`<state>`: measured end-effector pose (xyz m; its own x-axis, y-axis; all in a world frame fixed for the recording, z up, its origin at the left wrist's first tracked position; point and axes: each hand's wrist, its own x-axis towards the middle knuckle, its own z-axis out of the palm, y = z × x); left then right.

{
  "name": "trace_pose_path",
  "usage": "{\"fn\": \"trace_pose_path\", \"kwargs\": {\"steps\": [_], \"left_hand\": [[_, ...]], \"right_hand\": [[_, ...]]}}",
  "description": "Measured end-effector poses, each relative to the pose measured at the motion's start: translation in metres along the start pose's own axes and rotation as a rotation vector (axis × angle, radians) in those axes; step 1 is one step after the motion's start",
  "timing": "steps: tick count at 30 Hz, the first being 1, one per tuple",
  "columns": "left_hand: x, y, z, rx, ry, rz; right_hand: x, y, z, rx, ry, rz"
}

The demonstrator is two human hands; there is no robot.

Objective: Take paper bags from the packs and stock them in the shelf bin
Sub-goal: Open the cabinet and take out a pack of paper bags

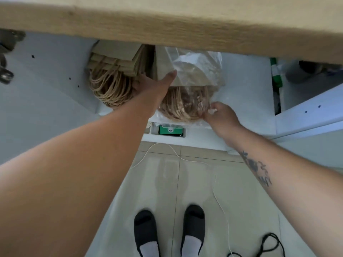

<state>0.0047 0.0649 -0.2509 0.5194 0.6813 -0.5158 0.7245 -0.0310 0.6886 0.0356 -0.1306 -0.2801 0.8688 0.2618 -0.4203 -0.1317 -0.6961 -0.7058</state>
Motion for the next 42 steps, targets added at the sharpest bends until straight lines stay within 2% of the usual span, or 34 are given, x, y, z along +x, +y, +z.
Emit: {"fn": "trace_pose_path", "kwargs": {"steps": [7, 10, 13, 17, 20, 24, 27, 30, 33, 38, 42], "left_hand": [[0.012, -0.010, 0.012, 0.115, 0.042, -0.050], [0.019, -0.019, 0.010, 0.121, 0.045, -0.003], [0.022, -0.025, 0.011, 0.159, 0.086, 0.060], [0.019, -0.032, 0.018, 0.046, 0.084, 0.144], [0.011, -0.035, 0.023, -0.027, 0.054, 0.136], [-0.008, -0.030, 0.025, 0.095, 0.067, 0.168], [-0.018, -0.034, 0.032, 0.169, 0.026, 0.122], [-0.022, -0.039, 0.032, 0.028, -0.004, 0.071], [-0.012, -0.034, 0.026, 0.129, 0.057, 0.120], [0.003, -0.021, 0.023, 0.095, -0.019, 0.100], [0.006, -0.015, 0.022, 0.153, -0.071, 0.035]], "right_hand": [[-0.018, 0.002, -0.004, -0.010, -0.081, 0.022], [-0.009, -0.003, -0.019, -0.027, 0.035, 0.088], [0.016, -0.012, -0.034, 0.054, 0.128, 0.131], [0.049, -0.023, -0.036, 0.230, -0.015, 0.192], [0.052, -0.019, -0.026, 0.350, -0.070, 0.167], [0.042, -0.006, -0.018, 0.508, -0.073, 0.219], [0.032, 0.007, -0.018, 0.593, -0.055, 0.281], [0.024, 0.016, -0.019, 0.609, -0.028, 0.244], [0.025, 0.014, -0.021, 0.603, -0.036, 0.218], [0.044, 0.008, -0.027, 0.652, 0.010, 0.195], [0.048, 0.004, -0.027, 0.615, -0.102, 0.221]]}}
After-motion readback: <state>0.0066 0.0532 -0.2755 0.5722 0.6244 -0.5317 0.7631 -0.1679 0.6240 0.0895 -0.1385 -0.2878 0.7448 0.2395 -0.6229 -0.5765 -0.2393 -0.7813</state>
